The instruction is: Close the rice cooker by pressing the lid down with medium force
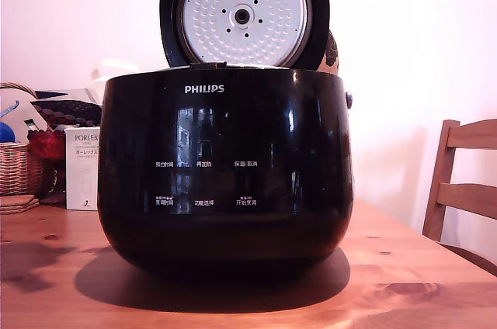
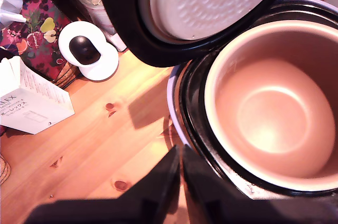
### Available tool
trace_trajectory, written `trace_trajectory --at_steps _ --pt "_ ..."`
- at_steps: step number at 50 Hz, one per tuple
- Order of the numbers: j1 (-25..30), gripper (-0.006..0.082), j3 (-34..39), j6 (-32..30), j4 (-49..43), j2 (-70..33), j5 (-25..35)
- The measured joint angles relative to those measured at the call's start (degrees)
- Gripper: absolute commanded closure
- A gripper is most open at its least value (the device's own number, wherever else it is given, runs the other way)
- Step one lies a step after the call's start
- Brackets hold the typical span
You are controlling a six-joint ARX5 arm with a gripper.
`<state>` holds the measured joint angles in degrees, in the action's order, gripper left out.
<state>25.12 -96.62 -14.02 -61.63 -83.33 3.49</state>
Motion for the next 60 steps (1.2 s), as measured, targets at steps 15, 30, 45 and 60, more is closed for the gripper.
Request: trace_trajectory --at_steps 15,30,45,60 --pt "-2.89 0.0791 -0.04 -1.18 10.88 0.72 -0.17" --pt "-3.54 0.0791 -0.04 -1.2 25.86 2.19 -0.13" --pt "-3.65 0.0791 -0.7 -1.25 34.6 2.54 3.78" --pt "-4.96 0.0791 -18.78 -1.33 28.13 -3.48 7.63"
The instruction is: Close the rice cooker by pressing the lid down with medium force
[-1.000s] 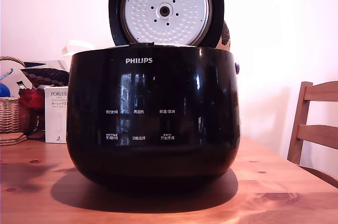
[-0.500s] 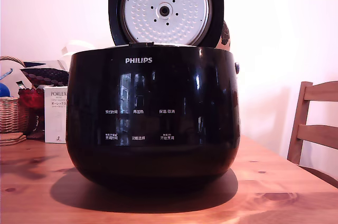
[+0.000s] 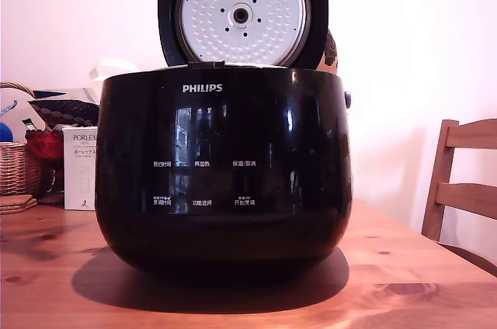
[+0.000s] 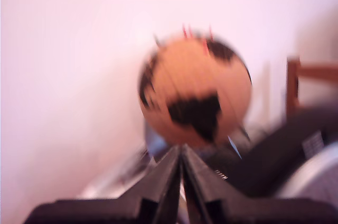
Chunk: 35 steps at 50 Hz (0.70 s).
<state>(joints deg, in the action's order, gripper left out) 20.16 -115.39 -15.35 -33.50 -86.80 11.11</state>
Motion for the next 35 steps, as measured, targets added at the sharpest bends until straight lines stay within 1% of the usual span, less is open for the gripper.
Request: trace_trajectory --at_steps 11,16,24,35 --pt "-0.17 0.0791 -20.09 -1.25 -9.64 -8.72 1.07" --pt "-0.17 0.0791 -26.47 -1.38 -12.02 -12.37 1.95" --pt "-0.17 0.0791 -31.91 -1.38 -13.42 -16.63 3.65" --pt "-0.17 0.0791 -32.35 -1.33 -16.9 -20.22 6.86"
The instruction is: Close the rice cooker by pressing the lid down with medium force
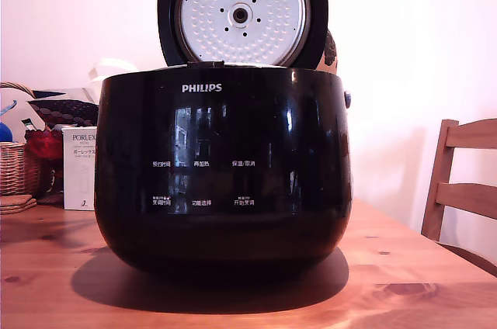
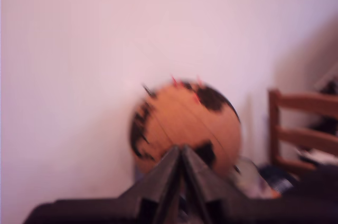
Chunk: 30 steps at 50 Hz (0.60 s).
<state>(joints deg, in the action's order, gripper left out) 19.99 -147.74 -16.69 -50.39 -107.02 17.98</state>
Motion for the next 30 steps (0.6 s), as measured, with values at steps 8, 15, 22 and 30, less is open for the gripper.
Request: trace_trajectory --at_steps 8,15,22,30 --pt "0.0 0.0791 0.0 0.02 -2.58 -3.63 0.7" --pt "0.15 0.0791 0.0 0.0 -3.61 -6.4 1.64" --pt "0.94 0.0791 0.0 0.0 -4.28 -7.5 2.58" --pt "2.75 0.0791 0.0 -4.11 -6.71 -8.11 2.23"
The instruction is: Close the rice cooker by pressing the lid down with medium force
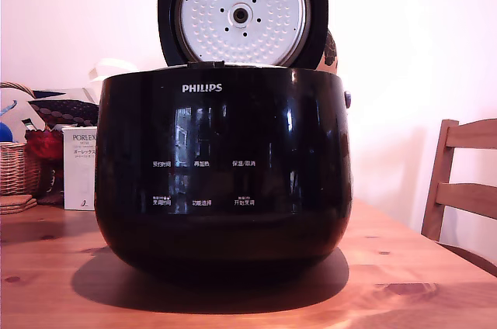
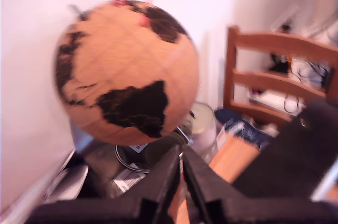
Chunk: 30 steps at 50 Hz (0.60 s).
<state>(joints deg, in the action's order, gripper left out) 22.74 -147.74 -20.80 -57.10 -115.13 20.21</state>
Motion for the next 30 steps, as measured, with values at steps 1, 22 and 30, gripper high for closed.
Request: trace_trajectory --at_steps 1,22,30 --pt "0.33 0.0791 0.0 -4.13 -0.39 -0.13 -0.37" --pt "2.82 0.0791 -0.28 -18.64 -5.35 -1.7 -5.86" --pt "3.17 0.0791 -0.66 -20.46 -8.72 -1.7 -6.25"
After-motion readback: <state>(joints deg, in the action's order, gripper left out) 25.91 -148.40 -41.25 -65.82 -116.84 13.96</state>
